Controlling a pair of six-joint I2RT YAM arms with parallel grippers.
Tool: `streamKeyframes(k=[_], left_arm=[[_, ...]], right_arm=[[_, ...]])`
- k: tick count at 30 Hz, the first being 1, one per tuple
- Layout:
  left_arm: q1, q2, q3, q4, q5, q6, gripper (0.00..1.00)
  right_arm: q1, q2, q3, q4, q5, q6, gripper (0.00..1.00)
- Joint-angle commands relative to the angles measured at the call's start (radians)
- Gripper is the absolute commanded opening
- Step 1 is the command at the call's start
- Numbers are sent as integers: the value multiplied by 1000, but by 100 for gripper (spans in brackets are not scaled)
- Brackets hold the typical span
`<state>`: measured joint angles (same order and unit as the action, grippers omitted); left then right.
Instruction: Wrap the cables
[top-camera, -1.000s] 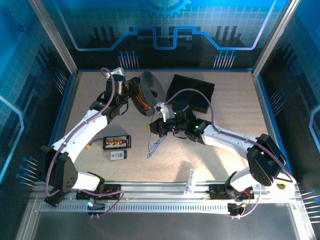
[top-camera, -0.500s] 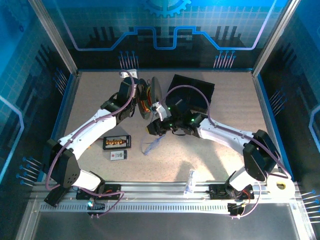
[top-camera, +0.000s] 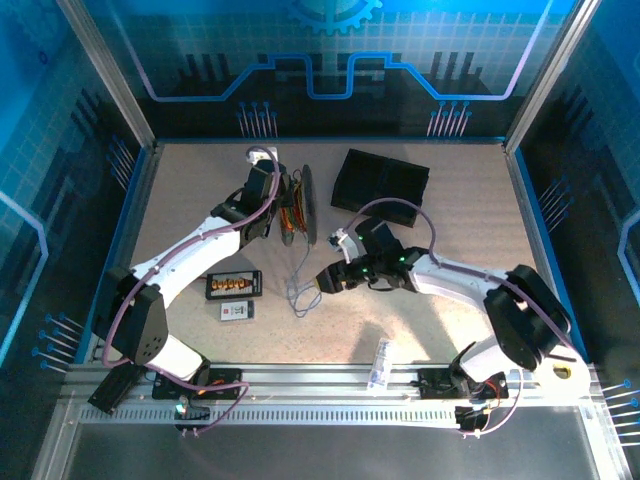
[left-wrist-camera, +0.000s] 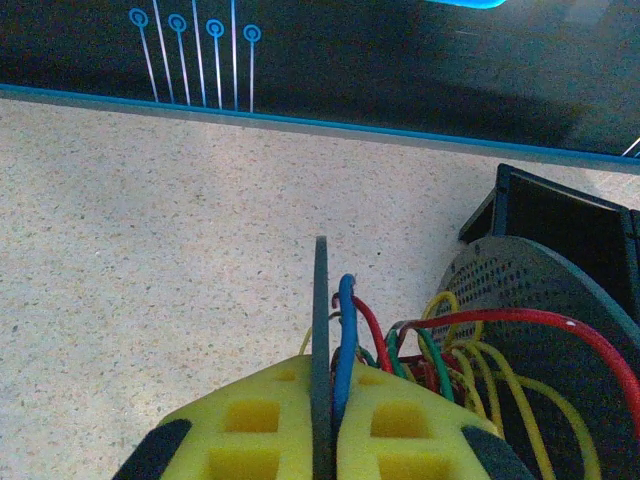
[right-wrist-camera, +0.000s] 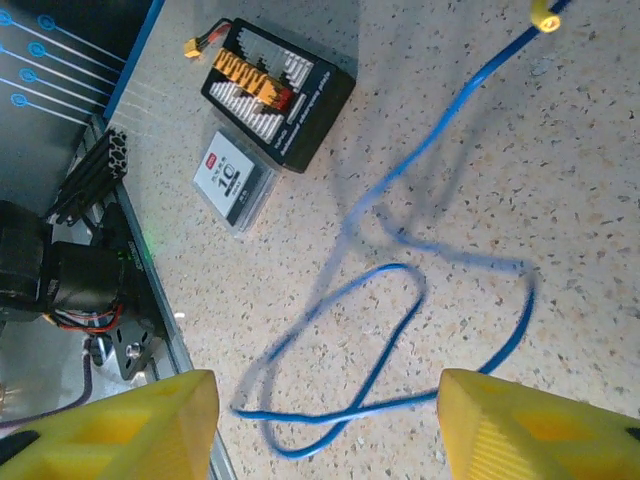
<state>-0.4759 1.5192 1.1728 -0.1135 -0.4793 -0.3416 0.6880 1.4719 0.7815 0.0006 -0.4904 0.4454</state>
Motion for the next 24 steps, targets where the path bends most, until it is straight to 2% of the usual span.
streamKeyframes(k=[1, 6, 8, 10, 14, 17, 24], left_arm=[[5, -55, 39, 94, -21, -37, 0], [3, -70, 51, 69, -21, -47, 0], [3, -77, 48, 69, -22, -51, 0], [2, -79, 47, 68, -24, -53, 0], [2, -79, 39, 67, -36, -62, 0], [3, -76, 34, 68, -34, -67, 0], [2, -69, 31, 74, -34, -70, 0]], right_arm=[[0, -90, -64, 77, 49, -36, 65], [0, -163, -169, 159, 117, -48, 77], [-4, -174, -178, 150, 116, -26, 78], [-4, -170, -169, 133, 99, 9, 77], [-3, -120, -163, 138, 21, 130, 66], [5, -81, -203, 227, -15, 241, 62], [51, 48, -224, 449, -61, 429, 64]])
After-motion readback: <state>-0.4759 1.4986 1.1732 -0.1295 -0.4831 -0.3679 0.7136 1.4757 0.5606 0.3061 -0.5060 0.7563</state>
